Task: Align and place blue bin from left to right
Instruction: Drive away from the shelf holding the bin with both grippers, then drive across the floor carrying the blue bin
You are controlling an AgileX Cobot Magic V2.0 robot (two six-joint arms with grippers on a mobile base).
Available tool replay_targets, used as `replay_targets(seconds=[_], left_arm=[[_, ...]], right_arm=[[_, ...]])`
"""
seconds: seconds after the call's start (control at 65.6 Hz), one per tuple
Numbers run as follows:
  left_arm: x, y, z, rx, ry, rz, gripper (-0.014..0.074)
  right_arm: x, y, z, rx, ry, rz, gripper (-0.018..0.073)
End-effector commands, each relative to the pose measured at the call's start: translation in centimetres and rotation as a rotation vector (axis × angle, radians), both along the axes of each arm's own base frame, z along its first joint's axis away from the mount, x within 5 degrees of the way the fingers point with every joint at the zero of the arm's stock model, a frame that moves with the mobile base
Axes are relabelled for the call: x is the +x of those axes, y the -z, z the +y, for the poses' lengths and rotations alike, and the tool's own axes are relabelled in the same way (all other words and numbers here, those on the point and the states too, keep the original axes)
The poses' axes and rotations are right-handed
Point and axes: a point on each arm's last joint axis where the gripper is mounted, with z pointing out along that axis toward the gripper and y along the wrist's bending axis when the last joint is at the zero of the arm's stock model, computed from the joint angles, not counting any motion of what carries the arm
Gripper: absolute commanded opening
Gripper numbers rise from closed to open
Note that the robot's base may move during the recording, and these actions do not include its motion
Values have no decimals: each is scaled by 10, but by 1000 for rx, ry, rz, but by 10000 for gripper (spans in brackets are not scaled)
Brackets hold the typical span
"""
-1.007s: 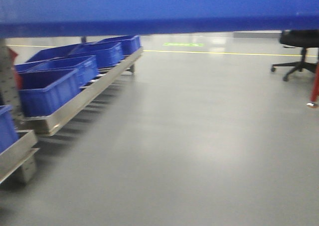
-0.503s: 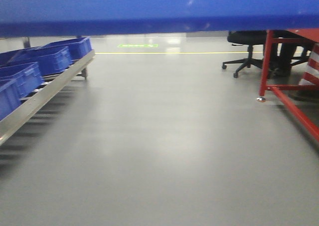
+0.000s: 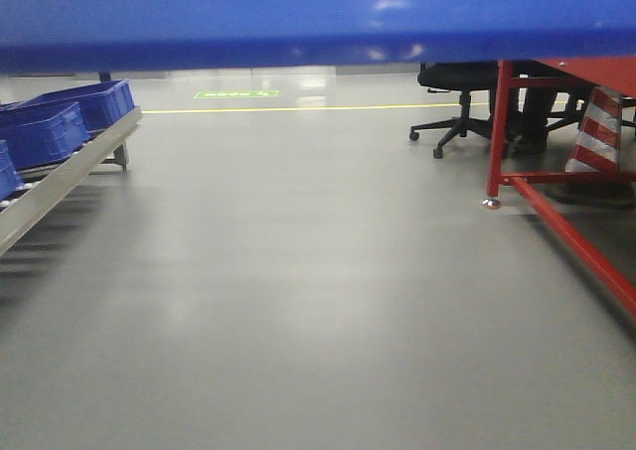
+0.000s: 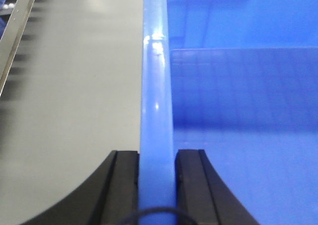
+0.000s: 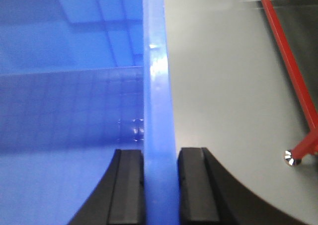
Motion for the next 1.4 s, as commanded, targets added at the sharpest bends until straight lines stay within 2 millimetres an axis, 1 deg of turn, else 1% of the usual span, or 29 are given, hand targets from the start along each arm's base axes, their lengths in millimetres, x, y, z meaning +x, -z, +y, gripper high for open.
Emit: replay_targets(seconds=[0.0, 1.388], left_arm=[[-1, -11, -6, -42, 61, -90, -111], [-1, -11, -6, -43, 63, -92, -111]], right_arm=[[-2, -14, 3, 71, -58, -100, -70], [-2, -14, 4, 74, -61, -104, -70]])
